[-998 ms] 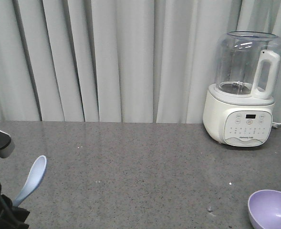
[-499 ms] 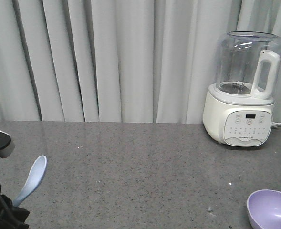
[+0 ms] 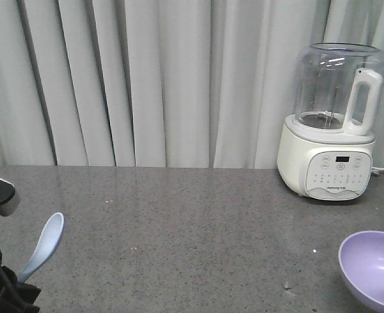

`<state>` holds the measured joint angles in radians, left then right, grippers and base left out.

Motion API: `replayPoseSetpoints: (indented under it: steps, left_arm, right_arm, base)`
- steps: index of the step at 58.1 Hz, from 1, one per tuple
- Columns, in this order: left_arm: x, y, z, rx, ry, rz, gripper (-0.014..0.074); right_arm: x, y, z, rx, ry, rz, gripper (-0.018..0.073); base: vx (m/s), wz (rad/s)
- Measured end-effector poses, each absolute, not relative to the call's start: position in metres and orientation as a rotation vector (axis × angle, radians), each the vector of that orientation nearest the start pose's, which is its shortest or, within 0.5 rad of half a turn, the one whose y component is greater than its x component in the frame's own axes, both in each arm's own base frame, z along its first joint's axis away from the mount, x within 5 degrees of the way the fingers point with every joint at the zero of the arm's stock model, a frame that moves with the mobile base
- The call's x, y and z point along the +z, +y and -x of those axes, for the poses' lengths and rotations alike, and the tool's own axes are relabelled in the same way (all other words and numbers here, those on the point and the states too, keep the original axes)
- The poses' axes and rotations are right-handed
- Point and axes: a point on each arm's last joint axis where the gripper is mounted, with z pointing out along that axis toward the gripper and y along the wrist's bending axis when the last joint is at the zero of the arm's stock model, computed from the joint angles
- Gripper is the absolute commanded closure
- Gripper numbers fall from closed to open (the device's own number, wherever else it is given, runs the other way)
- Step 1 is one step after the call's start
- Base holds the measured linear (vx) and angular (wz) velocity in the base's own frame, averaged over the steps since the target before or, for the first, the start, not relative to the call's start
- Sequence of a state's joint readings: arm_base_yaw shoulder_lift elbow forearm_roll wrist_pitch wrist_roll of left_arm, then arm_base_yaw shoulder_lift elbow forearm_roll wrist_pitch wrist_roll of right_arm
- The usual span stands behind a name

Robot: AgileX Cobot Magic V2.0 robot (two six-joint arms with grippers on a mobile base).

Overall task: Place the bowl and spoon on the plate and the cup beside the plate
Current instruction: 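Grasp the lavender bowl rim with the right gripper and lift it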

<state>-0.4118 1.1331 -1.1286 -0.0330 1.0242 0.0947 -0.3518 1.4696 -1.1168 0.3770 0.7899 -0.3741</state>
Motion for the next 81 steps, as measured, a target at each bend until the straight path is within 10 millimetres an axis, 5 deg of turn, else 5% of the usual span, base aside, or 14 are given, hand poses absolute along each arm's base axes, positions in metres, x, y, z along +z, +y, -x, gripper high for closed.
replayPoseSetpoints:
  steps: [21,42,55,81]
  left_arm:
    - [0.364,-0.089,-0.198,-0.168,2.439,-0.633,0.0450]
    - [0.364,-0.089,-0.198,-0.168,2.439,-0.633,0.0450]
    - [0.362,-0.088,-0.195,-0.162,2.475,-0.643,0.0450]
    - [0.359,-0.086,-0.190,-0.152,2.539,-0.661,0.0450]
  right_arm:
    - [0.358,0.021,-0.245,0.279,2.366,0.241,0.0454]
    - [0.358,0.091,-0.212,0.455,2.358,0.575,0.0445]
    - [0.342,0.100,-0.188,0.487,2.359,0.661,0.0443]
    - [0.350,0.096,-0.179,0.480,2.306,0.651,0.0443]
  base:
    - [0.00,0.00]
    - [0.00,0.00]
    - [0.00,0.00]
    - [0.00,0.00]
